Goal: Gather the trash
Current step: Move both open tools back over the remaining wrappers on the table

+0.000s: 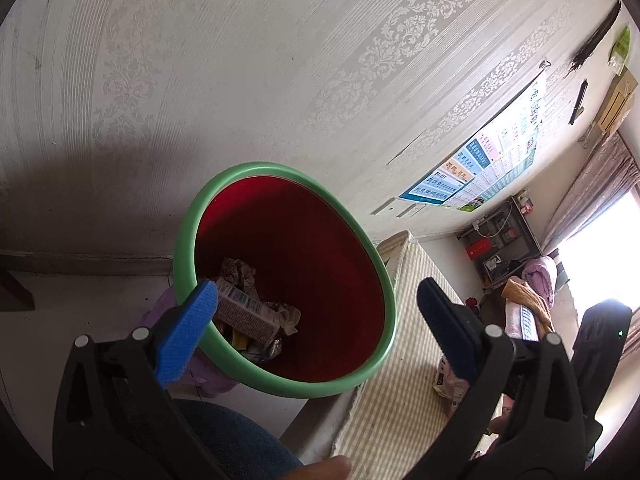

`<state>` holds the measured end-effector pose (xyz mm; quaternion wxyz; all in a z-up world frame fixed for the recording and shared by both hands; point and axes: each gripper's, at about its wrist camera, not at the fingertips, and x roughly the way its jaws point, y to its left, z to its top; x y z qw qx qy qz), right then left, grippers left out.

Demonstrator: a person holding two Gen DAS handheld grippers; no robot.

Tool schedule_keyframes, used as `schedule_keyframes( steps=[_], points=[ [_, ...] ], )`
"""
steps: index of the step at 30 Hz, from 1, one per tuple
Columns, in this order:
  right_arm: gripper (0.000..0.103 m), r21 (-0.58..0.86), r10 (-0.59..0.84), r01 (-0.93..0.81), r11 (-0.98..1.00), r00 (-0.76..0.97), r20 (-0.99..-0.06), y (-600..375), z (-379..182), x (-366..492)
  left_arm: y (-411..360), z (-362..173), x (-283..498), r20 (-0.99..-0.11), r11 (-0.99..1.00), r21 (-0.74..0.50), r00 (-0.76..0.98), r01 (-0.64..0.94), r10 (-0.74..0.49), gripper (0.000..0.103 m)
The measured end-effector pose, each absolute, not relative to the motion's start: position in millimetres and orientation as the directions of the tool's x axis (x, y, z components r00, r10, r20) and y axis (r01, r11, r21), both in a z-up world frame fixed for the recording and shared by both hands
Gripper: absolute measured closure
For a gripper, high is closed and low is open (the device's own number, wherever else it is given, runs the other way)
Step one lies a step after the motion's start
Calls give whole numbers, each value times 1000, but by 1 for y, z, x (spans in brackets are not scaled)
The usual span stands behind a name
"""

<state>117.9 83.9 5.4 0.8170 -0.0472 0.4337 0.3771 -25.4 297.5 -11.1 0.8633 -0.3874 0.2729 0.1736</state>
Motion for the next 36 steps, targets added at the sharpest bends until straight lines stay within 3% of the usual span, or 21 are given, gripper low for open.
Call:
schedule_keyframes(
  steps=[15, 29, 36],
  points=[
    [7, 233, 480, -515, 825, 422, -769, -49, -3, 103, 216, 13, -13, -631, 793, -451, 774, -409, 40, 6],
    [7, 237, 395, -343, 909, 526, -753, -166, -3, 96, 106, 5, 11, -664, 891, -413, 733, -191, -151, 6],
    [7, 246, 344, -243, 938, 577, -741, -217, -2, 114, 80, -2, 29, -678, 890, -426, 709, -164, -194, 6]
  ],
)
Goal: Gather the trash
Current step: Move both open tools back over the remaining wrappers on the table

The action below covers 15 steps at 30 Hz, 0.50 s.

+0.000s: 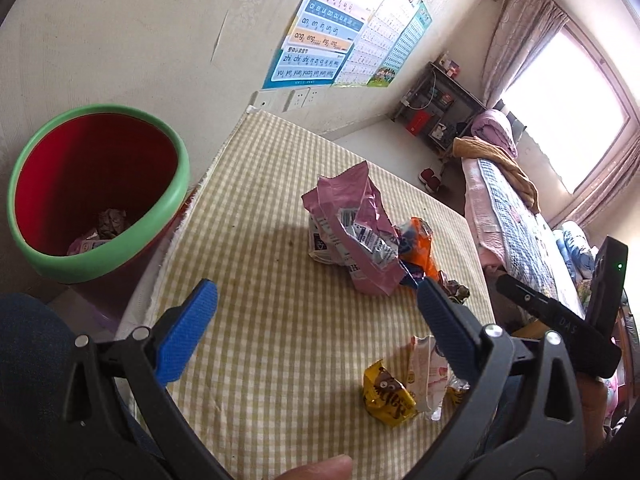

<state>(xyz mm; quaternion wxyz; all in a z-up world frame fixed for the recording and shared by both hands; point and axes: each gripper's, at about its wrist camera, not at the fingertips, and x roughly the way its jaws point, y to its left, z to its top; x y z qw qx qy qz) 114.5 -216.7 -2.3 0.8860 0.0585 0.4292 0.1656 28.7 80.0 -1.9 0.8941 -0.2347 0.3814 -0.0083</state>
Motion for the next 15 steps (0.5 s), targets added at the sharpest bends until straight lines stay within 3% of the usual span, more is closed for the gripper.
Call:
schedule_keyframes(
  steps=[15],
  points=[
    [7, 300, 327, -140, 944, 534, -779, -253, -53, 143, 58, -12, 68, -727, 900, -402, 656, -167, -203, 6]
  ],
)
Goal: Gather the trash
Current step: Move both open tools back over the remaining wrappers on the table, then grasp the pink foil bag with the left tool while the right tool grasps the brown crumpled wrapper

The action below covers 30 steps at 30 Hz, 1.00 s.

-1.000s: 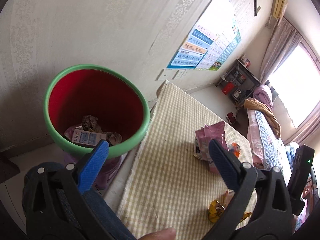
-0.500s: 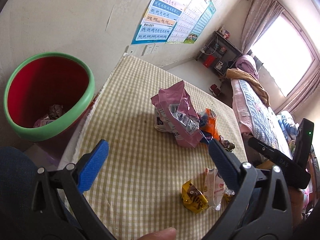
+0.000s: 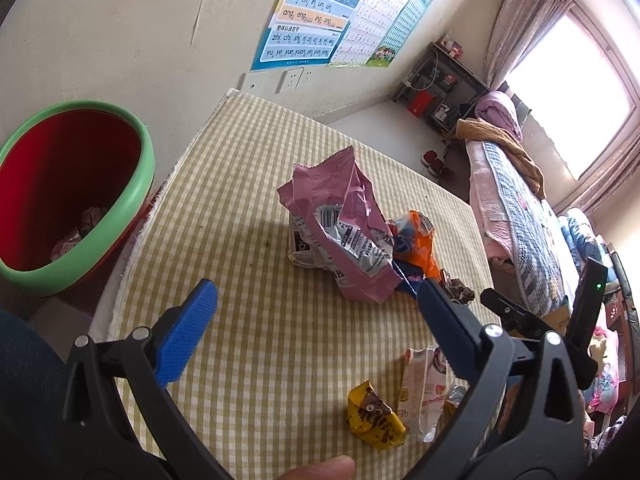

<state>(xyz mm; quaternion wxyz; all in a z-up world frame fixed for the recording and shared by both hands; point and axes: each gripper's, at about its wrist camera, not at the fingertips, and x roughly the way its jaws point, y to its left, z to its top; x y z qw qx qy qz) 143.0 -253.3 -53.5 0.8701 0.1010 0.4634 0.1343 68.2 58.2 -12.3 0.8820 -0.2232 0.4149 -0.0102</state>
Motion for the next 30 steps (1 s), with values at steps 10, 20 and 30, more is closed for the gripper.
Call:
schedule_keyframes(
  steps=[10, 20, 30],
  points=[
    [15, 310, 333, -128, 942, 483, -810, -245, -83, 169, 53, -20, 89, -761, 912, -366, 624, -186, -178, 6],
    [50, 243, 279, -136, 960, 452, -847, -240, -101, 177, 51, -29, 113, -784, 912, -361, 593, -196, -183, 6],
    [53, 242, 291, -162, 957, 486, -824, -246, -91, 174, 42, -50, 141, -819, 910, -355, 540, -214, -193, 6]
  ],
)
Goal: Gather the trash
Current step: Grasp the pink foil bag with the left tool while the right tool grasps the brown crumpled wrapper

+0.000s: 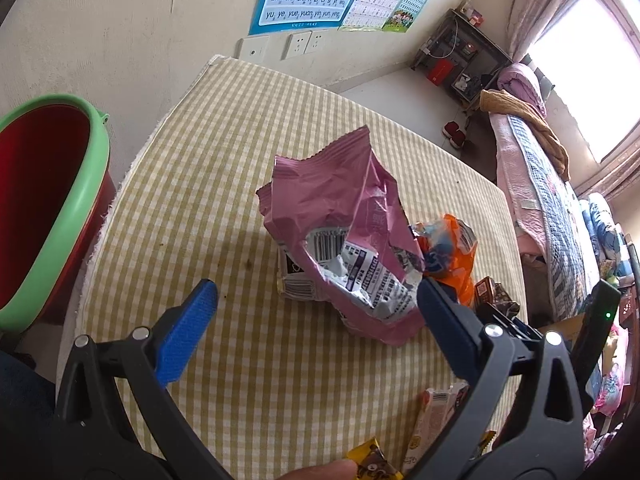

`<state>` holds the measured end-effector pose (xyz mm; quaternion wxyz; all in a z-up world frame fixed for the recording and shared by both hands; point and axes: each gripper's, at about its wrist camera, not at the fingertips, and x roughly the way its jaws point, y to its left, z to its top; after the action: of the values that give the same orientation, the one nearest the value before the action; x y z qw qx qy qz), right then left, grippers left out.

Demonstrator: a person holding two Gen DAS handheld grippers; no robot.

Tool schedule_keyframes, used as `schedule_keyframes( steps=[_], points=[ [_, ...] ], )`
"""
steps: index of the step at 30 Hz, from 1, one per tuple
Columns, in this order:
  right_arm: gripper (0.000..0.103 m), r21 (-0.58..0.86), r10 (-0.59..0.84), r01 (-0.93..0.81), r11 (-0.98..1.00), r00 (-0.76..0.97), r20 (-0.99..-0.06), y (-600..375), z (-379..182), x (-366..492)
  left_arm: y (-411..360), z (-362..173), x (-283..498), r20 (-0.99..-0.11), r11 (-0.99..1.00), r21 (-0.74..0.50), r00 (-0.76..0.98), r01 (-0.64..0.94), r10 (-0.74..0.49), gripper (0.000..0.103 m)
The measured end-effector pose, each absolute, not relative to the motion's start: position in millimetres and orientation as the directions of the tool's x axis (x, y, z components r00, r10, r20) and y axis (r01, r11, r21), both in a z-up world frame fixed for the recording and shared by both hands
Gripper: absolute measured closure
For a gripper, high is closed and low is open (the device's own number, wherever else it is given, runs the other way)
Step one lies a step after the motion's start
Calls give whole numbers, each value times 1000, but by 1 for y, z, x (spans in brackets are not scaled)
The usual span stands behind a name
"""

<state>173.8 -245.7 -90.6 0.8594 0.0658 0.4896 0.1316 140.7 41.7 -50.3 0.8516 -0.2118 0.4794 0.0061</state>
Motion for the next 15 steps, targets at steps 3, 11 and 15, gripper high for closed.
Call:
schedule_keyframes(
  steps=[3, 11, 15],
  points=[
    [53, 248, 301, -171, 954, 493, -816, -247, -89, 173, 48, -59, 147, -822, 883, -395, 527, -254, -216, 6],
    [53, 275, 325, -173, 946, 487, -810, -249, -88, 175, 52, -68, 162, -820, 855, -438, 514, -278, -252, 35],
    [53, 282, 329, -169, 944, 487, -809, -250, -88, 175, 50, -67, 164, -811, 844, -465, 509, -265, -287, 57]
  ],
)
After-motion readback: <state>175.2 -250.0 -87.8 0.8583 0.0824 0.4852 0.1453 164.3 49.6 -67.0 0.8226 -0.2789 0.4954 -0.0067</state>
